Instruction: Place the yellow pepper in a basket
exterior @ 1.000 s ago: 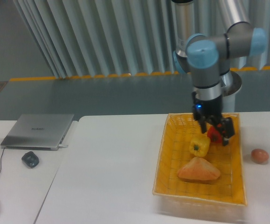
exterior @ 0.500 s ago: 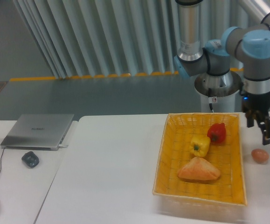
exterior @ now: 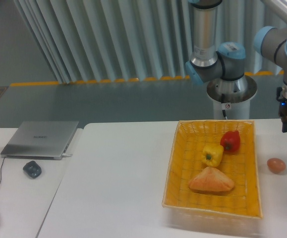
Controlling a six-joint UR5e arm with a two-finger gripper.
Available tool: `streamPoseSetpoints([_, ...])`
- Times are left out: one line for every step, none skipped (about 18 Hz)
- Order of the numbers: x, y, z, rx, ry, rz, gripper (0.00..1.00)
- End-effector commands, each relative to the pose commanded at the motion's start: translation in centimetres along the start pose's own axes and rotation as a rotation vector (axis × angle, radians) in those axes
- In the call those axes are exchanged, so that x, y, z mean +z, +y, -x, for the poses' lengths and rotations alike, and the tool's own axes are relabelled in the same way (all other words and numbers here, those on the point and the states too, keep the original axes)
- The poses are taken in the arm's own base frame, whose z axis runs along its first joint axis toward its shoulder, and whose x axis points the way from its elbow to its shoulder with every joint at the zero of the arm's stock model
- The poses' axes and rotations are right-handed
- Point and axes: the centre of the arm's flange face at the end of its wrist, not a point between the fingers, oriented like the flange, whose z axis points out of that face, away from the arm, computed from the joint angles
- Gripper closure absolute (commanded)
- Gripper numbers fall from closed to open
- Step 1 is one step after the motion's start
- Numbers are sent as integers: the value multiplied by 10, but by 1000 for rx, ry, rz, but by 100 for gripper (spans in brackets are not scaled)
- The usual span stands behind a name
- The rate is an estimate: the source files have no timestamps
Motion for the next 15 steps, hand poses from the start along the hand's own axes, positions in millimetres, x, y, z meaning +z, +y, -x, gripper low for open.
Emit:
streamPoseSetpoints([1,0,0,0,1,0,0])
streamPoseSetpoints([2,0,0,1,3,1,0])
streamPoseSetpoints([3,1,-1,0,6,0,0])
streamPoseSetpoints([3,1,0,0,6,0,0])
streamPoseSetpoints([4,1,0,0,8,0,0])
streamPoseSetpoints([6,1,1,0,11,-1,0])
streamPoseSetpoints([8,1,1,0,14,-2,0])
streamPoseSetpoints([9,0,1,1,15,-2,0])
streamPoseSetpoints([11,1,2,1,18,-3,0])
streamPoseSetpoints([12,1,2,1,20,-4,0])
streamPoseSetpoints([12,1,2,1,21,-4,0])
streamPoseSetpoints([12,1,2,1,21,-5,0])
streamPoseSetpoints([12,1,2,0,21,-5,0])
streamPoseSetpoints([12,1,2,0,21,-5,0])
streamPoseSetpoints([12,1,2,0,21,-5,0])
